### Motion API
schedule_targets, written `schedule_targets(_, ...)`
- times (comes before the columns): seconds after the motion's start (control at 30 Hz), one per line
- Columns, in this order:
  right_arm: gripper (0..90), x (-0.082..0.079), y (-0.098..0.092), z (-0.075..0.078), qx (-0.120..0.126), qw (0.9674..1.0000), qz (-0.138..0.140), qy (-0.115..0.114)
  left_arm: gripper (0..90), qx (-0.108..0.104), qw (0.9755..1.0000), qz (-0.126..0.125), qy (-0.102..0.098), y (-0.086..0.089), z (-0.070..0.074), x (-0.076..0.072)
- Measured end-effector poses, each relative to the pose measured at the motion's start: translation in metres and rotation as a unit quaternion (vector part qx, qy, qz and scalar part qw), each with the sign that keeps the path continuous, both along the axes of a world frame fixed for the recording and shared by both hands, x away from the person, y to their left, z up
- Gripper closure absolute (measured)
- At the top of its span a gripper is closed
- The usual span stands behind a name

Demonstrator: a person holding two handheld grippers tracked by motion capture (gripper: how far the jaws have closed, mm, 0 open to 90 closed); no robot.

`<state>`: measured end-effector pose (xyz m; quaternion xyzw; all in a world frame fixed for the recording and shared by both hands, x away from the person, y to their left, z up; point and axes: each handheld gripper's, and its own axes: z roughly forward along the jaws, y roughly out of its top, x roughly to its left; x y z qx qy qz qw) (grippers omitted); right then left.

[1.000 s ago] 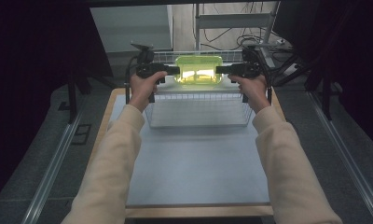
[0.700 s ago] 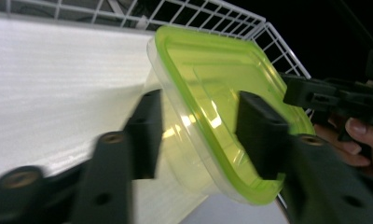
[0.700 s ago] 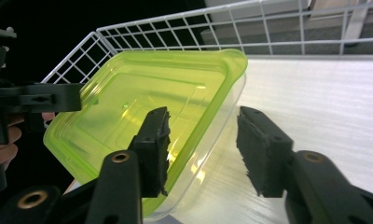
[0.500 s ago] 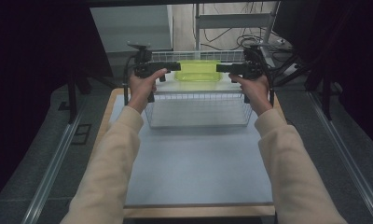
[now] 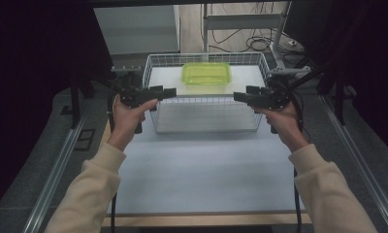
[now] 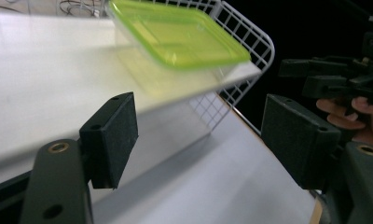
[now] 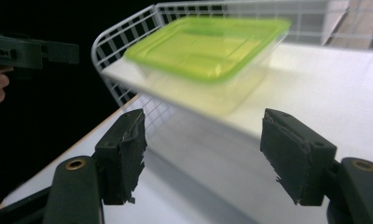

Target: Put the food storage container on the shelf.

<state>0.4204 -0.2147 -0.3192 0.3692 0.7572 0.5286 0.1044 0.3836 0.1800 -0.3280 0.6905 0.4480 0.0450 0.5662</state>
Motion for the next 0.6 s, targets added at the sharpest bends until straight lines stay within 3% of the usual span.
schedule_targets(0.1, 29.0, -0.02, -0.004, -0.01, -0.005, 0.9998, 0.014, -0.01, 26.1, 0.006, 0.9998, -0.012, -0.012, -0.001, -0.014, -0.025)
schedule_targets(0.2, 27.3, -0.048, -0.009, -0.03, -0.022, 0.9988, 0.035, -0.027, 25.5, 0.035, 0.9991, -0.022, -0.012, -0.004, -0.035, -0.05)
schedule_targets(0.3, 26.8, -0.059, -0.01, -0.04, -0.027, 0.9983, 0.042, -0.028, 25.5, 0.029, 0.999, -0.034, -0.007, -0.005, -0.056, -0.068)
schedule_targets(0.37, 26.3, -0.071, -0.013, -0.053, -0.028, 0.998, 0.052, -0.024, 25.6, 0.018, 0.999, -0.04, -0.002, -0.006, -0.071, -0.079)
schedule_targets(0.4, 26.3, -0.082, -0.015, -0.067, -0.027, 0.9978, 0.055, -0.024, 25.6, 0.023, 0.9988, -0.043, -0.003, -0.006, -0.078, -0.084)
schedule_targets(0.43, 26.3, -0.082, -0.015, -0.067, -0.027, 0.9978, 0.055, -0.024, 25.6, 0.028, 0.9987, -0.042, -0.002, -0.007, -0.085, -0.088)
schedule_targets(0.6, 26.0, -0.102, -0.022, -0.102, -0.032, 0.9978, 0.057, -0.011, 25.6, 0.044, 0.998, -0.045, 0.007, -0.009, -0.115, -0.105)
